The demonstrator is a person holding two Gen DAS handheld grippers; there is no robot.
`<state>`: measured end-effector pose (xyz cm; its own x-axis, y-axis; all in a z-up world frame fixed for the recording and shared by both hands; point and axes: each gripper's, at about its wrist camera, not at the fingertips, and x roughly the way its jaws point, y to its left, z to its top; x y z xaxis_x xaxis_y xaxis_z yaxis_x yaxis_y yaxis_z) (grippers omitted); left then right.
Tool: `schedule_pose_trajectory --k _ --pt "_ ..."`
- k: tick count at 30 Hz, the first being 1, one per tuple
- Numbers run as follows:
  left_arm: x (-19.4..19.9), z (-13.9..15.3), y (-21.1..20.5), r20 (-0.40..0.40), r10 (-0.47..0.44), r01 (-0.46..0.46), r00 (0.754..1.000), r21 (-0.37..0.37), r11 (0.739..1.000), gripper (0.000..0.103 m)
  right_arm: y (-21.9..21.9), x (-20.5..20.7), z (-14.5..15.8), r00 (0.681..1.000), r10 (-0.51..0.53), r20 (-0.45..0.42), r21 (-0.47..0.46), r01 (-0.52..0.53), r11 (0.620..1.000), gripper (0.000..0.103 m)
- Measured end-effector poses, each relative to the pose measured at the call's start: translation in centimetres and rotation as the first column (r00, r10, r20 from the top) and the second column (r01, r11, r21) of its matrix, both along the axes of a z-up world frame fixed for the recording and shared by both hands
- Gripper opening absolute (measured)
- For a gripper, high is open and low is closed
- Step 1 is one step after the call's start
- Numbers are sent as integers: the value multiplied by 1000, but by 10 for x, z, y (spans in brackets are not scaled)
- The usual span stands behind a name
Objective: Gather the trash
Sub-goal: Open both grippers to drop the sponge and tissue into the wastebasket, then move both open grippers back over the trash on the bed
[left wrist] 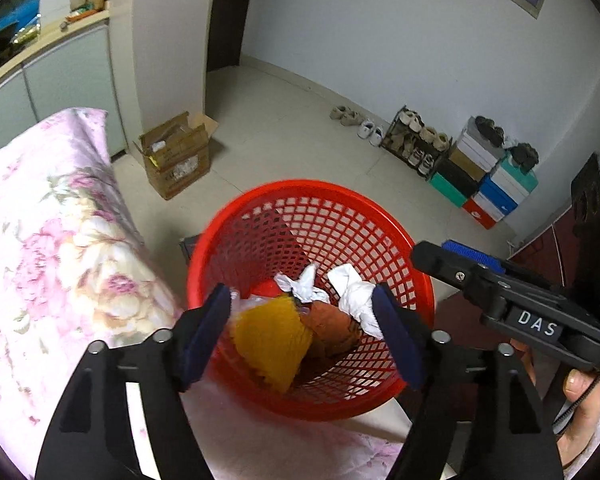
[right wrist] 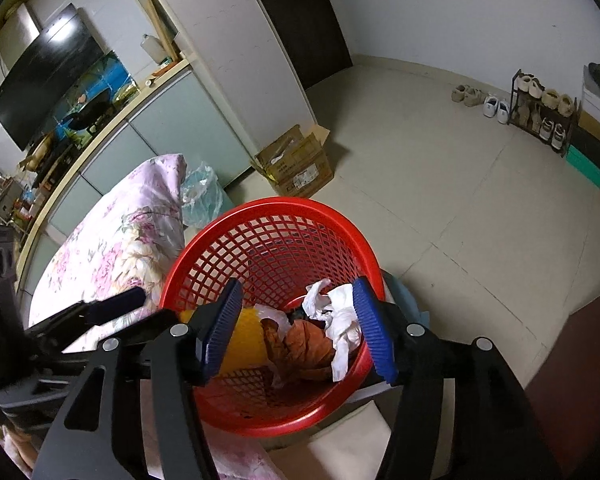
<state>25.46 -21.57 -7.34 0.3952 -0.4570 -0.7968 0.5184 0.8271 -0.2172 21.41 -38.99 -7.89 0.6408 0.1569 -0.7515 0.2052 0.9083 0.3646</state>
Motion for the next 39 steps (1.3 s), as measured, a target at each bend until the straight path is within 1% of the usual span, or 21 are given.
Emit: schedule_pose_trajectory --k 1,6,10,12,17,20,24,30,35,39 --pt "-2 5 4 16 9 -9 1000 1 1000 75 1 -2 2 1000 -3 3 -6 3 1000 56" --pt "-15 27 25 93 57 -58 994 16 998 77 10 -14 12 999 2 43 -46 0 999 58" --pt "-26 40 40 129 95 -97 987 11 995 78 23 -25 22 995 24 92 -69 -18 997 64" --pt "-32 46 49 153 119 -122 981 12 992 79 34 -32 29 991 50 124 -89 -39 995 65" --pt "-46 54 64 206 157 -168 966 37 985 80 66 -43 45 971 135 195 -130 -111 985 72" --pt "-54 58 77 233 189 -206 954 52 977 80 82 -44 53 959 182 217 -137 -154 978 74" --pt "-62 59 103 241 249 -270 938 56 961 80 105 -42 57 945 234 227 -148 -204 968 75" --pt "-70 58 142 234 319 -342 918 64 937 80 136 -37 55 933 291 212 -151 -263 953 75" --pt "-80 63 184 239 382 -405 893 58 912 80 161 -34 54 918 344 198 -155 -317 936 75" --pt "-82 71 219 241 442 -465 864 49 884 80 177 -32 56 906 373 201 -157 -346 925 75"
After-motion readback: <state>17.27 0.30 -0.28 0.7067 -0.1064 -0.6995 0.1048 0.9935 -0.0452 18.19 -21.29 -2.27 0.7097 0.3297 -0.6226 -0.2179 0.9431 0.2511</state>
